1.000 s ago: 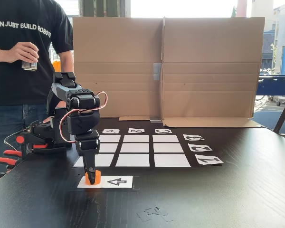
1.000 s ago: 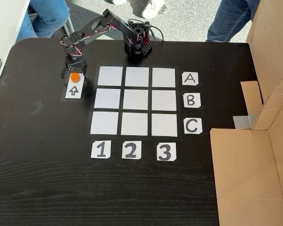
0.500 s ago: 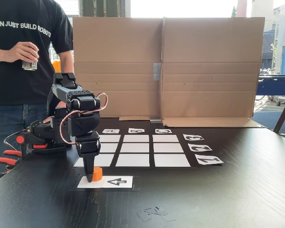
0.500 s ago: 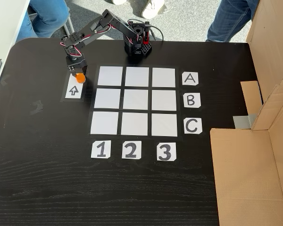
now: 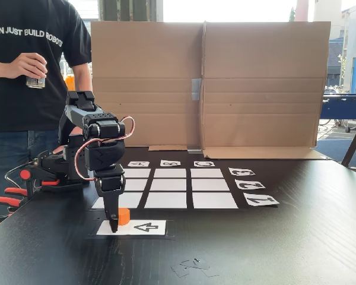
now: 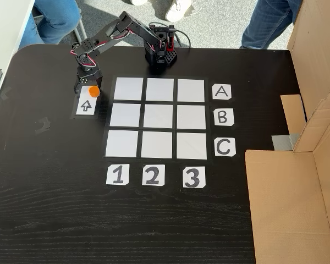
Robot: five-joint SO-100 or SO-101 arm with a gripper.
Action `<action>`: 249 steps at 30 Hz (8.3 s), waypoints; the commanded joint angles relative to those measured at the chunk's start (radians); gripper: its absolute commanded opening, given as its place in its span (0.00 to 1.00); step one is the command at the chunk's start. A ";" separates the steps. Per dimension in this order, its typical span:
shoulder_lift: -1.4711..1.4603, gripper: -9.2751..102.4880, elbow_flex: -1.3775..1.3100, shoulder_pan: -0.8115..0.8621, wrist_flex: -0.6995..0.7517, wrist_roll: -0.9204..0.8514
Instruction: Pick up the round, orange token and place it in the grid on square A2.
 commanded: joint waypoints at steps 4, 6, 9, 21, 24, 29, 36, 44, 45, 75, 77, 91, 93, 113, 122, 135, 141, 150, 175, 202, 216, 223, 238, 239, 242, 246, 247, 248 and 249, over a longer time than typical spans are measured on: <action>0.046 0.49 -0.017 -0.041 -0.012 -0.066; 0.046 0.49 -0.017 -0.044 -0.018 -0.075; 0.046 0.49 -0.015 -0.044 -0.018 -0.080; 0.041 0.24 0.000 -0.048 -0.048 -0.103; 0.043 0.08 0.006 -0.054 -0.058 -0.114; 0.043 0.08 0.006 -0.048 -0.072 -0.114; 0.132 0.08 0.034 -0.009 -0.152 -0.213; 0.341 0.08 0.086 0.067 -0.181 -0.301; 0.371 0.08 0.101 0.072 -0.187 -0.314; 1.124 0.08 0.698 -0.281 -0.186 -0.836; 1.144 0.08 0.718 -0.316 -0.173 -0.853; 1.350 0.08 0.943 -0.546 -0.158 -0.985; 1.387 0.08 0.969 -0.561 -0.147 -1.009; 1.563 0.08 1.284 -0.736 -0.029 -1.327; 1.552 0.08 1.414 -0.752 -0.106 -1.378; 1.508 0.08 1.536 -0.787 -0.212 -1.384; 1.499 0.08 1.594 -0.799 -0.273 -1.382; 1.488 0.08 1.612 -0.810 -0.302 -1.379; 1.497 0.37 1.660 -0.802 -0.367 -1.388; 1.720 0.54 1.686 -0.756 -0.399 -1.382; 1.753 0.54 1.436 -0.451 -0.666 -1.085; 1.766 0.54 1.289 -0.259 -0.761 -0.893; 1.812 0.42 1.190 0.318 -0.977 -0.588; 1.822 0.38 1.195 0.359 -0.982 -0.569; 1.867 0.28 1.218 0.482 -0.988 -0.486; 1.968 0.11 1.313 0.581 -0.977 -0.423; 2.002 0.10 1.351 0.591 -0.974 -0.422; 2.039 0.09 1.388 0.598 -0.968 -0.417; 2.071 0.09 1.420 0.611 -0.962 -0.408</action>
